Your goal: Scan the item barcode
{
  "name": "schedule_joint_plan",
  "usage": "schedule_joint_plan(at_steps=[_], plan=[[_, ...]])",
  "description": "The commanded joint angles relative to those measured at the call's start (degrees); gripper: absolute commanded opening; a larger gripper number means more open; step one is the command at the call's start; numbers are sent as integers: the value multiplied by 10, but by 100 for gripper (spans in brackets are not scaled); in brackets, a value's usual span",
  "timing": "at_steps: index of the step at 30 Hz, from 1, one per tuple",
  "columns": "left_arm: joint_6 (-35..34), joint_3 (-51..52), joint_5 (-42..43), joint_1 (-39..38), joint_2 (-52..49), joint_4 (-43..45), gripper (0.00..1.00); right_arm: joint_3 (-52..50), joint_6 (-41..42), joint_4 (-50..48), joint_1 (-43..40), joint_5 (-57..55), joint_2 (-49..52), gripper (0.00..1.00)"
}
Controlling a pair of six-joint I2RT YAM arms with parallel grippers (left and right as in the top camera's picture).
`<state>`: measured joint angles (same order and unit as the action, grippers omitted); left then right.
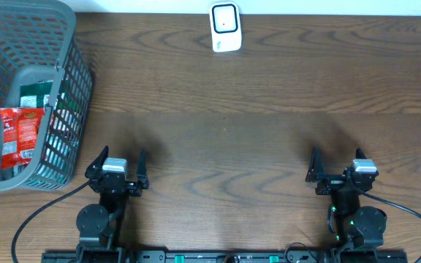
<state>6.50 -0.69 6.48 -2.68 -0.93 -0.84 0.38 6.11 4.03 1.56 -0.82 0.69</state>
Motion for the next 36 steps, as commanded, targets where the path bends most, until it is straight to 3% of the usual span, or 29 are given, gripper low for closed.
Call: schedule_joint_plan(at_steps=[1, 24, 29, 32, 36], plan=[[12, 5, 10, 2, -1, -26, 82, -1, 7, 2, -4, -2, -2, 99], [11, 5, 11, 2, -3, -16, 82, -1, 7, 2, -4, -2, -2, 99], [-115, -13, 25, 1, -4, -3, 82, -1, 7, 2, -4, -2, -2, 99], [-118, -44, 37, 1, -4, -21, 82, -1, 7, 2, -4, -2, -2, 99], [-124, -178, 34, 1, -16, -125, 82, -1, 7, 2, -4, -2, -2, 99]])
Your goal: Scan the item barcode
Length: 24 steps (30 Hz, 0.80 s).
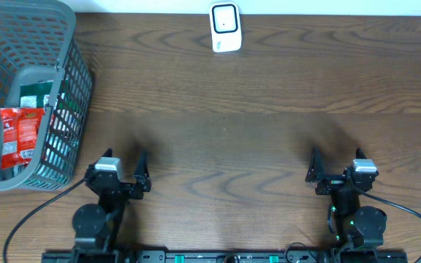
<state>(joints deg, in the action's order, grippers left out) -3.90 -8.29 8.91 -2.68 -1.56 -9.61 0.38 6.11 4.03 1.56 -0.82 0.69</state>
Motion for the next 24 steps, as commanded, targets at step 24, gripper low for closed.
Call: schedule_joint_plan(at_steps=[24], plan=[[-4, -1408, -125, 57, -893, -868, 82, -1, 7, 2, -4, -2, -2, 99]])
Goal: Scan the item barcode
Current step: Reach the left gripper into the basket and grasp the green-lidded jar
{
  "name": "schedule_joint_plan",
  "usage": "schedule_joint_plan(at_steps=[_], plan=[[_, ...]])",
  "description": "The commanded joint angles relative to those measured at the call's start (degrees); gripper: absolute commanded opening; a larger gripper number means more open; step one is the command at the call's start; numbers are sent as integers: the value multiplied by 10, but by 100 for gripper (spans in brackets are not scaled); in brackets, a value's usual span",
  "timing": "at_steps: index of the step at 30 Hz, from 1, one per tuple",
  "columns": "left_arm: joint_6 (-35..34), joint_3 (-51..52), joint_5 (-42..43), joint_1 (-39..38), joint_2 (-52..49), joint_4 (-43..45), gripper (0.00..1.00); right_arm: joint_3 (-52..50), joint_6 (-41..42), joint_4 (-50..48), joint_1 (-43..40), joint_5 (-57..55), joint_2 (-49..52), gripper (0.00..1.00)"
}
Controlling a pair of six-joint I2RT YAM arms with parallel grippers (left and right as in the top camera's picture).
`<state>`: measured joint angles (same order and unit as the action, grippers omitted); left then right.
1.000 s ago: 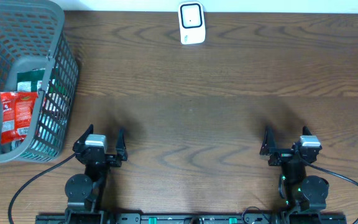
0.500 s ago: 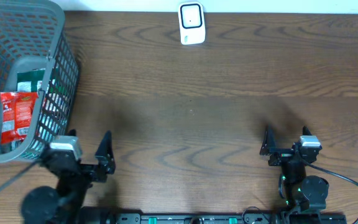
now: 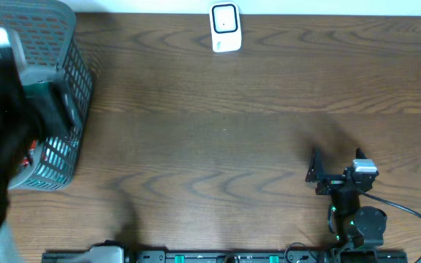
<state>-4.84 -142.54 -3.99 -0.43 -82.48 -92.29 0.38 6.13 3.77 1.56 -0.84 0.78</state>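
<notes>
The white barcode scanner stands at the table's far edge, in the middle. A grey mesh basket sits at the far left and holds the items. Only a sliver of a red packet shows, because my left arm is a large dark blur over the basket, close to the overhead camera. Its fingers cannot be made out. My right gripper rests open near the front right, with nothing between its fingers.
The brown wooden table stretches between the basket and the right arm. A black rail with the arm bases runs along the front edge, and a cable loops at the front right.
My left arm has left its resting place at the front left and now hangs high over the basket, blurred and hiding most of its contents. The right arm has not moved.
Both arms first rested at the front edge with open grippers, with the red and green packets visible in the basket. The left gripper then turned slightly toward the basket. Now the left arm is up over the basket.
</notes>
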Motion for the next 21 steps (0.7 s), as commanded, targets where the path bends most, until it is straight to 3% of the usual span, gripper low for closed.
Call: schedule_joint_plan(at_steps=[1, 5, 12, 16, 18, 21], plan=[[11, -66, 9, 47, -98, -39, 82, -1, 7, 5, -4, -1, -3, 99], [128, -66, 9, 120, -158, -30, 83, -1, 7, 5, -4, -1, -3, 99], [164, -66, 10, 172, -196, -19, 82, -1, 7, 5, -4, -1, -3, 99], [162, -57, 47, 253, -221, -24, 83, -1, 7, 5, -4, -1, -3, 99], [166, -43, 112, 331, -236, -26, 82, -1, 7, 5, -4, -1, -3, 99], [229, -14, 251, 416, -255, -23, 83, -1, 7, 5, -4, -1, -3, 99]])
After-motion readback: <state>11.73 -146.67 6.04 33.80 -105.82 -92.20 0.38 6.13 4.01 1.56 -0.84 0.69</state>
